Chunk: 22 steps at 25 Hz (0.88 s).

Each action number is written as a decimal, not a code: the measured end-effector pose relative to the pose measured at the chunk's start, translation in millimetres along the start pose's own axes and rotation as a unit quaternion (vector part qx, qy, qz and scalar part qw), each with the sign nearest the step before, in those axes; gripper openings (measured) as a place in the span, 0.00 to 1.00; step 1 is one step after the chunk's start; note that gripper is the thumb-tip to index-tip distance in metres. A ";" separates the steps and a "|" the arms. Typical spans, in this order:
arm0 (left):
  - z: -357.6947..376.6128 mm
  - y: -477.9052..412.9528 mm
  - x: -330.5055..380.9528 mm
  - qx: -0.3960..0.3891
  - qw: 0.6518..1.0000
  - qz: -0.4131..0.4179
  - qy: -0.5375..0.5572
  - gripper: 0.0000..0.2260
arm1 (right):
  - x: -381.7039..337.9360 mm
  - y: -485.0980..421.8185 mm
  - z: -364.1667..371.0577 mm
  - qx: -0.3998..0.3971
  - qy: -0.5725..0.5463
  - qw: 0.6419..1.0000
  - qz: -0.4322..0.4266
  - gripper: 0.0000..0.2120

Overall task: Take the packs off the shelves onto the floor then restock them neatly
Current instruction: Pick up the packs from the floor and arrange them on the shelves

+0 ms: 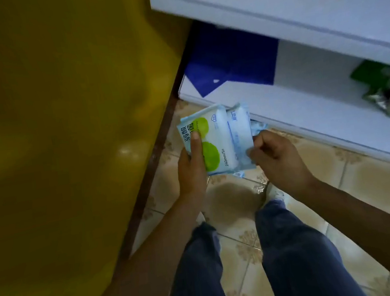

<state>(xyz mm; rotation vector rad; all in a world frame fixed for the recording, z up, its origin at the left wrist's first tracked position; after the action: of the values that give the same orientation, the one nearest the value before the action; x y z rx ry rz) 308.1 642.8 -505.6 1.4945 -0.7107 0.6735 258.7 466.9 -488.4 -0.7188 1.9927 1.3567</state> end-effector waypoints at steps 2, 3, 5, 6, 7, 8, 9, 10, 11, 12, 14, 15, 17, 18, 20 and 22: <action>21.1 37.1 19.5 -0.107 0.993 -0.012 0.042 0.23 | -31.1 40.4 -26.2 0.038 -0.050 0.998 -0.018 0.10; 26.1 51.2 23.0 -0.155 0.987 -0.027 0.039 0.24 | -44.3 62.8 -37.6 0.056 -0.065 0.996 -0.023 0.10; 30.2 89.7 51.8 -0.227 0.973 -0.030 0.012 0.16 | -62.4 111.5 -57.8 0.105 -0.115 0.987 -0.029 0.09; 33.9 105.7 62.6 -0.264 0.964 -0.025 0.007 0.11 | -67.3 134.7 -66.7 0.135 -0.155 0.978 -0.025 0.08; 40.7 125.6 76.4 -0.303 0.953 -0.008 -0.007 0.08 | -69.0 159.6 -74.7 0.162 -0.209 0.964 -0.020 0.07; 47.9 148.3 93.5 -0.336 0.941 0.017 -0.025 0.06 | -70.6 180.6 -78.0 0.171 -0.260 0.950 -0.019 0.06; 52.5 160.8 105.0 -0.348 0.933 0.056 -0.073 0.08 | -74.1 197.4 -77.9 0.166 -0.295 0.941 -0.025 0.09; 57.9 174.8 116.9 -0.356 0.917 0.112 -0.142 0.12 | -80.2 212.0 -76.9 0.151 -0.311 0.938 -0.037 0.15; 63.9 190.0 127.1 -0.361 0.892 0.169 -0.215 0.20 | -83.8 222.4 -76.0 0.135 -0.319 0.937 -0.047 0.20; 73.2 211.9 138.1 -0.373 0.856 0.221 -0.280 0.28 | -87.5 234.9 -80.3 0.130 -0.330 0.933 -0.057 0.22; 90.2 252.3 153.0 -0.401 0.813 0.286 -0.309 0.36 | -91.5 256.2 -97.1 0.123 -0.365 0.919 -0.085 0.20; 98.1 269.8 158.1 -0.422 0.803 0.300 -0.295 0.38 | -90.5 266.8 -109.6 0.125 -0.389 0.908 -0.097 0.19; 117.0 304.2 170.9 -0.456 0.804 0.298 -0.237 0.38 | -86.2 288.3 -141.1 0.130 -0.427 0.887 -0.121 0.19; 127.7 319.2 176.2 -0.469 0.807 0.291 -0.209 0.37 | -84.0 299.4 -156.9 0.133 -0.431 0.883 -0.131 0.20; 155.8 355.7 184.9 -0.497 0.781 0.316 -0.211 0.40 | -78.6 321.4 -190.3 0.143 -0.430 0.880 -0.146 0.25; 189.8 397.8 192.7 -0.512 0.720 0.387 -0.263 0.43 | -76.2 346.2 -228.9 0.157 -0.430 0.873 -0.167 0.33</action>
<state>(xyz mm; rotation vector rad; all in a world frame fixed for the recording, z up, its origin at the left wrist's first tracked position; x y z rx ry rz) 122.3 437.5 -112.3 0.2462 -1.8407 0.2886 15.5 371.4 -157.1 -0.2085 1.2388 0.8732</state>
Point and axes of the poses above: each hand's wrist, its own y-axis away from the middle knuckle, its own z-axis out of the palm, x = y × z, the point moved 10 cm from there along -y, towards the middle knuckle, and after that the axes turned 10 degrees about z, right-handed, at the moved point
